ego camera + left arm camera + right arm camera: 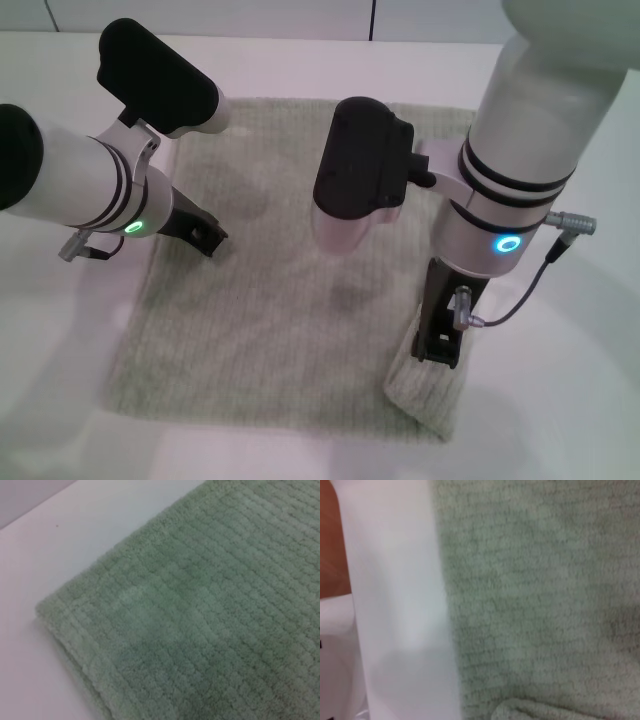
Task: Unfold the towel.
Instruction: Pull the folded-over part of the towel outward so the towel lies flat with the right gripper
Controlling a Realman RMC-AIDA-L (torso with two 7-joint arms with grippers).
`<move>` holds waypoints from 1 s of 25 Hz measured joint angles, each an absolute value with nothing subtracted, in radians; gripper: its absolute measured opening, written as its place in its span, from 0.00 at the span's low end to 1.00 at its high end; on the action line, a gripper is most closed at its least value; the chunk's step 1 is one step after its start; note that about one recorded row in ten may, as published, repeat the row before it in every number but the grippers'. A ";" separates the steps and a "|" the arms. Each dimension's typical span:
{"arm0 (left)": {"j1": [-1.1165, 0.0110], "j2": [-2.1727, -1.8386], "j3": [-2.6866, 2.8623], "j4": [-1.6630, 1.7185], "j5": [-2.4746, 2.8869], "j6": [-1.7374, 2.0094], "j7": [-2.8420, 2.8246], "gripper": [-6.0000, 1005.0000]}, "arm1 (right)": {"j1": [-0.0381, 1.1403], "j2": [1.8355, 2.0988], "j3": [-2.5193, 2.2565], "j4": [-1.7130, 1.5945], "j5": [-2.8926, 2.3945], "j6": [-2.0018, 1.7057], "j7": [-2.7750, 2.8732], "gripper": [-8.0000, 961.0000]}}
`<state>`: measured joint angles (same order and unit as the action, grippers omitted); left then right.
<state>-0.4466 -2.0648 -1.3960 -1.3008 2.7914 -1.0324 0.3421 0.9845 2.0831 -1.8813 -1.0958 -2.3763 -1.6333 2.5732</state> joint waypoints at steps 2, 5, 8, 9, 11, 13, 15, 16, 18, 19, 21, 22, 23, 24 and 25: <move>-0.447 -2.065 -1.396 -1.301 2.792 -1.032 0.342 0.00 | 0.982 2.083 -1.864 -1.112 -2.377 -1.641 2.573 0.05; -0.453 -2.065 -1.397 -1.299 2.795 -1.032 0.342 0.00 | 0.977 2.083 -1.839 -1.133 -2.376 -1.657 2.580 0.01; -0.458 -2.065 -1.398 -1.294 2.795 -1.032 0.342 0.00 | 0.979 2.084 -1.841 -1.140 -2.375 -1.666 2.601 0.01; -0.462 -2.065 -1.398 -1.290 2.796 -1.032 0.342 0.00 | 0.980 2.085 -1.846 -1.141 -2.376 -1.667 2.604 0.03; -0.467 -2.065 -1.398 -1.287 2.796 -1.032 0.342 0.00 | 0.978 2.087 -1.854 -1.146 -2.375 -1.664 2.604 0.06; -0.469 -2.065 -1.398 -1.287 2.796 -1.032 0.342 0.00 | 0.976 2.088 -1.858 -1.156 -2.372 -1.661 2.604 0.10; -0.472 -2.065 -1.400 -1.282 2.796 -1.032 0.342 0.00 | 0.976 2.089 -1.865 -1.168 -2.371 -1.659 2.604 0.16; -0.472 -2.064 -1.400 -1.281 2.797 -1.032 0.342 0.00 | 0.976 2.089 -1.871 -1.174 -2.371 -1.657 2.604 0.20; -0.479 -2.063 -1.403 -1.271 2.797 -1.032 0.342 0.00 | 0.976 2.089 -1.881 -1.179 -2.370 -1.652 2.604 0.28; -0.481 -2.063 -1.403 -1.267 2.797 -1.032 0.342 0.00 | 0.978 2.089 -1.887 -1.179 -2.370 -1.649 2.604 0.33; -0.484 -2.063 -1.403 -1.263 2.797 -1.032 0.342 0.00 | 0.982 2.090 -1.905 -1.174 -2.370 -1.639 2.606 0.42; -0.485 -2.063 -1.404 -1.262 2.796 -1.032 0.342 0.00 | 0.984 2.091 -1.931 -1.170 -2.370 -1.629 2.608 0.47; -0.486 -2.063 -1.404 -1.261 2.796 -1.032 0.342 0.00 | 0.984 2.091 -1.931 -1.170 -2.370 -1.629 2.608 0.52; -0.486 -2.063 -1.404 -1.261 2.797 -1.032 0.342 0.00 | 0.985 2.091 -1.941 -1.170 -2.370 -1.627 2.610 0.57; -0.486 -2.063 -1.404 -1.261 2.796 -1.032 0.342 0.00 | 0.985 2.091 -1.957 -1.170 -2.369 -1.625 2.612 0.58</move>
<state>-0.4864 -2.0632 -1.4036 -1.2613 2.7965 -1.0324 0.3420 0.9848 2.0915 -1.9571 -1.1698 -2.3693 -1.6253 2.6122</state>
